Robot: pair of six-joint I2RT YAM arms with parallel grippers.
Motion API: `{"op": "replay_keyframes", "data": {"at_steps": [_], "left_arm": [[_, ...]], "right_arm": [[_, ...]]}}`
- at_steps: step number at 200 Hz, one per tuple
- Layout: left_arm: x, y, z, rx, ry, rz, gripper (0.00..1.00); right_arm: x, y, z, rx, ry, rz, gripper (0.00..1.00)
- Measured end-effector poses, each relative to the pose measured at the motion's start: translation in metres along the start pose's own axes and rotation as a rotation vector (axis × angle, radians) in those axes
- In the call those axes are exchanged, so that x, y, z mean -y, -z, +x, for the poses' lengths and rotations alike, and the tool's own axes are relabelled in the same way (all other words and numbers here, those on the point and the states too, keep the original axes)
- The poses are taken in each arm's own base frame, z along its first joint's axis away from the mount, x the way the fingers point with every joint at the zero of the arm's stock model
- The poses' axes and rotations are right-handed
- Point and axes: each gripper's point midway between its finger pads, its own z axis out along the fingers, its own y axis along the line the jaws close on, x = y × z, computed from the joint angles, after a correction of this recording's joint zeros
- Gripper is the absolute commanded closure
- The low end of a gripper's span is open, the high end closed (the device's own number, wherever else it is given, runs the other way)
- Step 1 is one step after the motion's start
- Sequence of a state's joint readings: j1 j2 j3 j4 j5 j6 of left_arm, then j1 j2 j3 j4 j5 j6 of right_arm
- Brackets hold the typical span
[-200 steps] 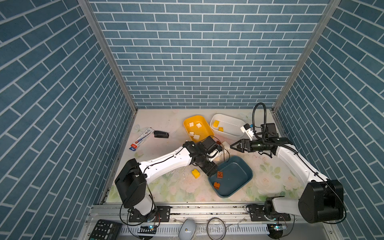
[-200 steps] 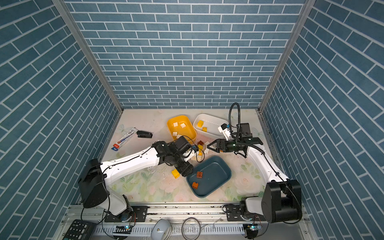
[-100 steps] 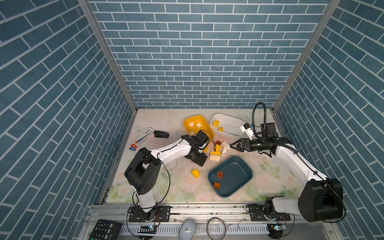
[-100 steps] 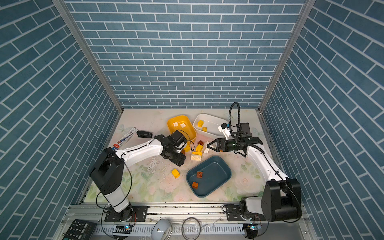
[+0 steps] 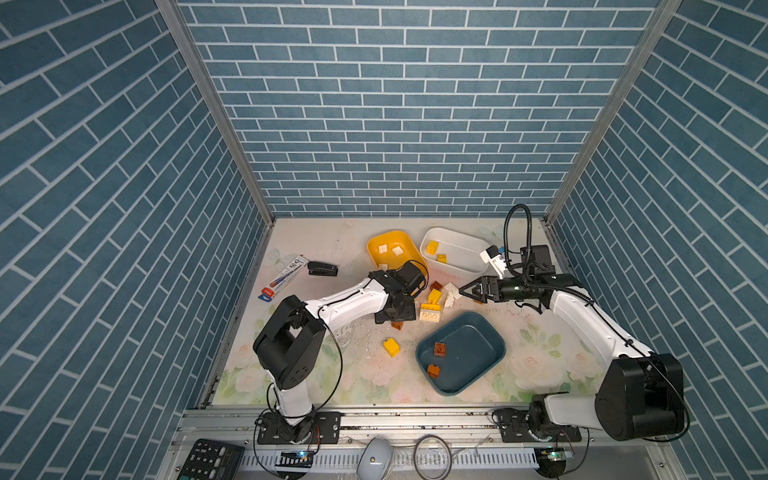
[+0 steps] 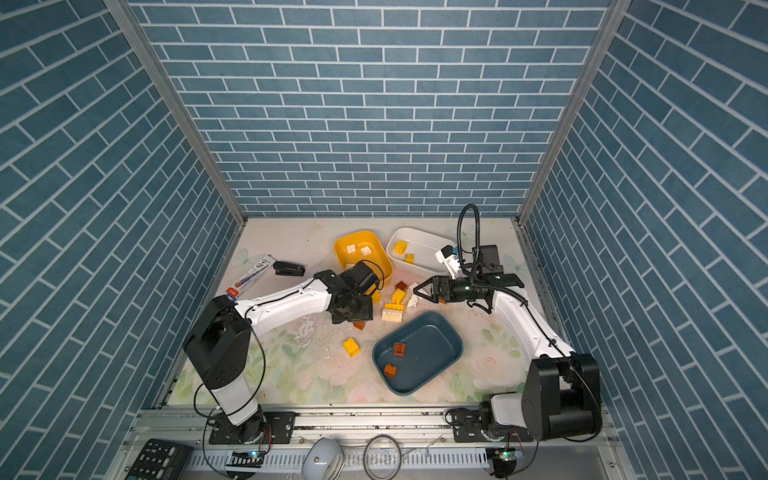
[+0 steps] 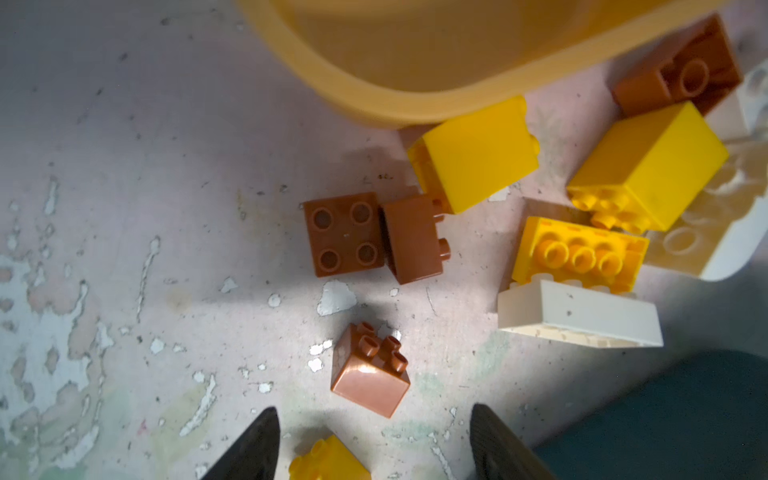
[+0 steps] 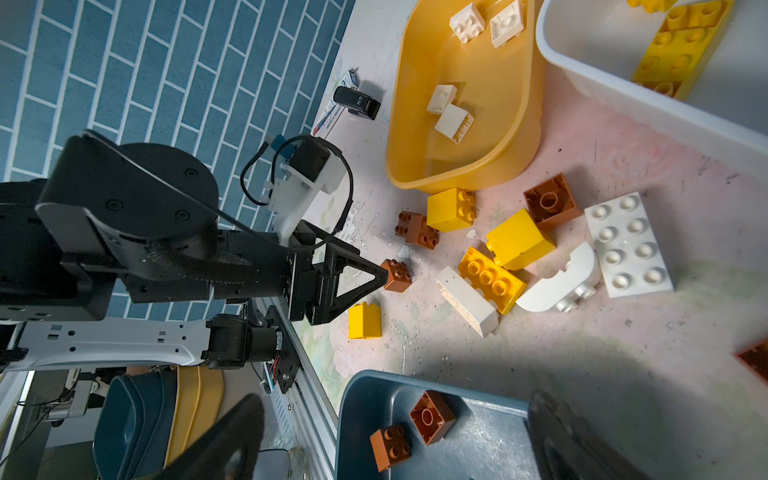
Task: Sort the legos into containers by color
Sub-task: 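Return the left gripper to the bricks and grasp another brown brick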
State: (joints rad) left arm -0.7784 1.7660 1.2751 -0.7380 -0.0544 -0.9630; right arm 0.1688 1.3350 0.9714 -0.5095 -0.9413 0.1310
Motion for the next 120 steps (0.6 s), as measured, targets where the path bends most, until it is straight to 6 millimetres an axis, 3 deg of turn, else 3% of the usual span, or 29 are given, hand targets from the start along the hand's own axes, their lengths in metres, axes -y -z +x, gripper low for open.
{"op": "replay_keyframes", "data": {"at_steps": [57, 120], "left_arm": [[-0.003, -0.003, -0.001, 0.021, 0.427, -0.022, 0.3], [-0.004, -0.033, 0.01, -0.022, 0.563, -0.071, 0.51]], "right_arm": [[-0.001, 0.0, 0.0, -0.001, -0.002, -0.006, 0.02], [-0.001, -0.001, 0.0, -0.003, -0.004, -0.01, 0.01]]}}
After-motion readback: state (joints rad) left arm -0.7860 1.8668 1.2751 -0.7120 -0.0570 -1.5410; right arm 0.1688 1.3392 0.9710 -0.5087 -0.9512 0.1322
